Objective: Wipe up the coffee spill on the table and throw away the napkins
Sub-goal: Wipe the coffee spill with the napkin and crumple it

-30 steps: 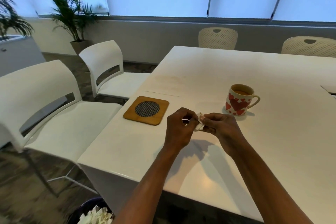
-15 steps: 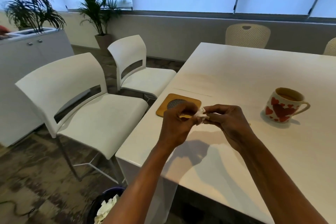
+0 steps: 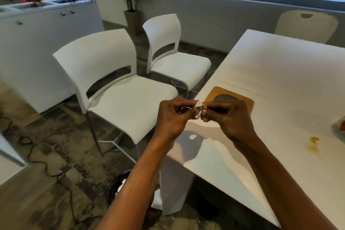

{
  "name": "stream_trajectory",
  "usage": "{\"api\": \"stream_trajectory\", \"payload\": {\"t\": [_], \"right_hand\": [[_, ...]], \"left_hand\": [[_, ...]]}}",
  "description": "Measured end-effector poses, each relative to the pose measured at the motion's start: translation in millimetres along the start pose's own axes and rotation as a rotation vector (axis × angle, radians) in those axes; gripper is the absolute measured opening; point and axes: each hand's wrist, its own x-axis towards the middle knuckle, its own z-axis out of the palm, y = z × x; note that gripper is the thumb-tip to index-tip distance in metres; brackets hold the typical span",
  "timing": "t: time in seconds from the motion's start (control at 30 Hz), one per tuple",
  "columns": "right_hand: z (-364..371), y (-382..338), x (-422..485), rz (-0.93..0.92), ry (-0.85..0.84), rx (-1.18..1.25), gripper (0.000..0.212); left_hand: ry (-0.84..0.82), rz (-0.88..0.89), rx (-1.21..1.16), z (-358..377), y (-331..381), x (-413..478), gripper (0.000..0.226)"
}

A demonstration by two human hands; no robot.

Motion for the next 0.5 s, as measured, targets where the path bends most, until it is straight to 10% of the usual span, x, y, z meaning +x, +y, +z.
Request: {"api": "stream_trajectory", "payload": {"t": [0.5], "right_hand": [[198.1,-3.5,-30.0,0.285,-0.486,-0.045,0.015]], "left_hand": [[0.385,-0.003,0.199,-168.3,-88.3,-110.5,0.026]]}}
